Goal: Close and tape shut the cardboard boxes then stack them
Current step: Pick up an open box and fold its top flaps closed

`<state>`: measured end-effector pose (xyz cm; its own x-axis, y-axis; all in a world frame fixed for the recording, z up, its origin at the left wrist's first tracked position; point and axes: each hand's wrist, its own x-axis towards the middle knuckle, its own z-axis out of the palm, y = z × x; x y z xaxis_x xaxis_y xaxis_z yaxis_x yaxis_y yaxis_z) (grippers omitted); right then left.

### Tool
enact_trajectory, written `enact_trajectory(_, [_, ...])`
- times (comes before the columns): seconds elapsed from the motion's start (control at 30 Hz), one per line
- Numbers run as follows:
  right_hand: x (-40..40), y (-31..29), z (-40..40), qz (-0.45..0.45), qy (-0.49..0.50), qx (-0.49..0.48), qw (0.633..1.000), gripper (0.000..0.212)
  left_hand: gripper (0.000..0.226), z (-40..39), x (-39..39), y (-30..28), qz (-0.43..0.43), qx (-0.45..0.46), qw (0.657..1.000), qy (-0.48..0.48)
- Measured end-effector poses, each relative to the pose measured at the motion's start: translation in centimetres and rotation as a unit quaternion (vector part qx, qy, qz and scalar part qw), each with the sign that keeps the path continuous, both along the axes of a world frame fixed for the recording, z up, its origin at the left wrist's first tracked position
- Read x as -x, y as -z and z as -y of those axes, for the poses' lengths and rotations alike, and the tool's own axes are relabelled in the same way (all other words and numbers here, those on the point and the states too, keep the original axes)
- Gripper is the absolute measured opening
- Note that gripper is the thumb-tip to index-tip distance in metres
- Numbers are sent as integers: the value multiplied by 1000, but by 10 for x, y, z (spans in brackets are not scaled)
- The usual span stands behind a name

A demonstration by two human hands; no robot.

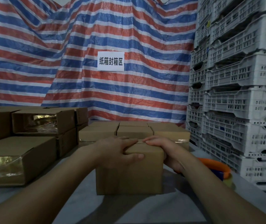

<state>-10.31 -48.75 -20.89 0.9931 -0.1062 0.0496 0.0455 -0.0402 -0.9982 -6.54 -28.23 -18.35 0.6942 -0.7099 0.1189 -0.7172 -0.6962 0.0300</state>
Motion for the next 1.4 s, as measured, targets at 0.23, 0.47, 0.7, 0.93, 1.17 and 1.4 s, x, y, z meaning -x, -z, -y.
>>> enact_trajectory(0.23, [14, -7, 24, 30, 167, 211, 963, 30, 80, 0, -6, -3, -67, 4, 997, -38])
enact_trajectory(0.47, [42, 26, 73, -108, 288, 676, 670, 57, 55, 2, -5, 1, -73, 66, 994, -40])
enact_trajectory(0.7, [48, 61, 80, -87, 361, 669, 644, 59, 52, 0, 0, -1, -74, 68, 994, -36])
enact_trajectory(0.93, [41, 63, 86, -33, 398, 681, 614, 67, 51, -3, 2, -14, -175, 130, 976, -24])
enact_trajectory(1.17, [21, -34, 83, 107, 390, 350, 845, 78, 26, -13, -5, -16, -172, 263, 949, -39])
enact_trajectory(1.4, [-6, -109, 24, 122, 81, 171, 974, 59, 23, -18, -2, -19, -211, 365, 905, -53])
